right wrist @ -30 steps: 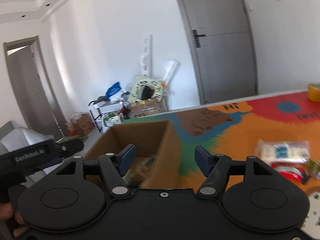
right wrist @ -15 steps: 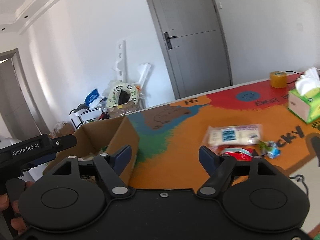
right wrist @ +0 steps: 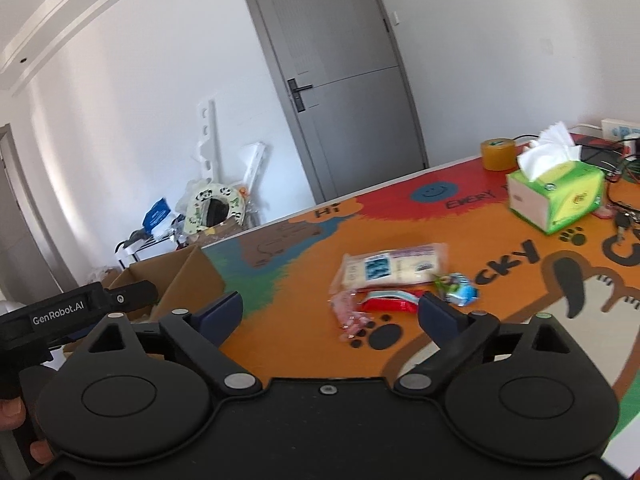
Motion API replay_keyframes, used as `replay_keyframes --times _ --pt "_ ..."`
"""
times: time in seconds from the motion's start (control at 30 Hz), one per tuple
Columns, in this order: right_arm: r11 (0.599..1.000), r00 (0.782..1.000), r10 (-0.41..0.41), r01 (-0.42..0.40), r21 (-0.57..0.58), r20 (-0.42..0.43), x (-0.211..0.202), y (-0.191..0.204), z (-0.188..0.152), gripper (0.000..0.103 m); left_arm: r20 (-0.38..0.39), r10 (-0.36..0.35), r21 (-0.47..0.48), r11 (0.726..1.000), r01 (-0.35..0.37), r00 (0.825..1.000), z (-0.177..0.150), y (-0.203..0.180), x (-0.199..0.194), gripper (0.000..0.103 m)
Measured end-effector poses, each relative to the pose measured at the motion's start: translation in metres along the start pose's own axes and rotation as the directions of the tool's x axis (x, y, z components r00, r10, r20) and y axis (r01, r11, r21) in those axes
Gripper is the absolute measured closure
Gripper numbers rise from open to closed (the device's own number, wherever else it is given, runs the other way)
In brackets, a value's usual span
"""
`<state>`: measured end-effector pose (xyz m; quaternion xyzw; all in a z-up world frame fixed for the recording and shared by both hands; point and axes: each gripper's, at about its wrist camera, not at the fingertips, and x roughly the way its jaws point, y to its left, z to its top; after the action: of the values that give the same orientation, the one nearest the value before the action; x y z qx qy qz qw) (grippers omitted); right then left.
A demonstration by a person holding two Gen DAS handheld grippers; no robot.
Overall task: Organize snacks
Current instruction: 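Move both open grippers back to the remaining snacks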
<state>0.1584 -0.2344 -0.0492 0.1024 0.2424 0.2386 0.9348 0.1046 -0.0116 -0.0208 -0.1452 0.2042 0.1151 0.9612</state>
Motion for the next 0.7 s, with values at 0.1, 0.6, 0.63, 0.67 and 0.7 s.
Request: replay_keyframes --times 0.1,0.6,0.63,0.67,0.7 --pt "1.000 1.000 -0.009 0.009 0.012 0.005 -0.003 -0.010 -0.001 0.002 -0.008 -0.013 0.011 1.000 0.013 1.000 -0.003 -0.010 0.004 0.012" --pt "0.995 0.999 -0.049 0.048 0.083 0.003 -0.002 -0.054 -0.009 0.000 -0.039 -0.074 0.030 0.997 0.075 0.997 -0.015 -0.042 0.023 0.012" --pt "0.995 0.999 -0.051 0.051 0.088 -0.001 -0.001 -0.057 -0.010 0.000 -0.044 -0.076 0.030 0.997 0.077 0.996 -0.016 -0.044 0.025 0.012" --pt "0.994 0.999 -0.052 0.052 0.093 -0.006 0.001 -0.059 -0.010 0.000 -0.049 -0.077 0.031 0.996 0.078 0.996 -0.016 -0.045 0.027 0.012" --pt "0.994 0.999 -0.051 0.052 0.094 -0.009 0.002 -0.061 -0.011 0.000 -0.052 -0.078 0.032 0.996 0.079 0.996 -0.017 -0.046 0.029 0.012"
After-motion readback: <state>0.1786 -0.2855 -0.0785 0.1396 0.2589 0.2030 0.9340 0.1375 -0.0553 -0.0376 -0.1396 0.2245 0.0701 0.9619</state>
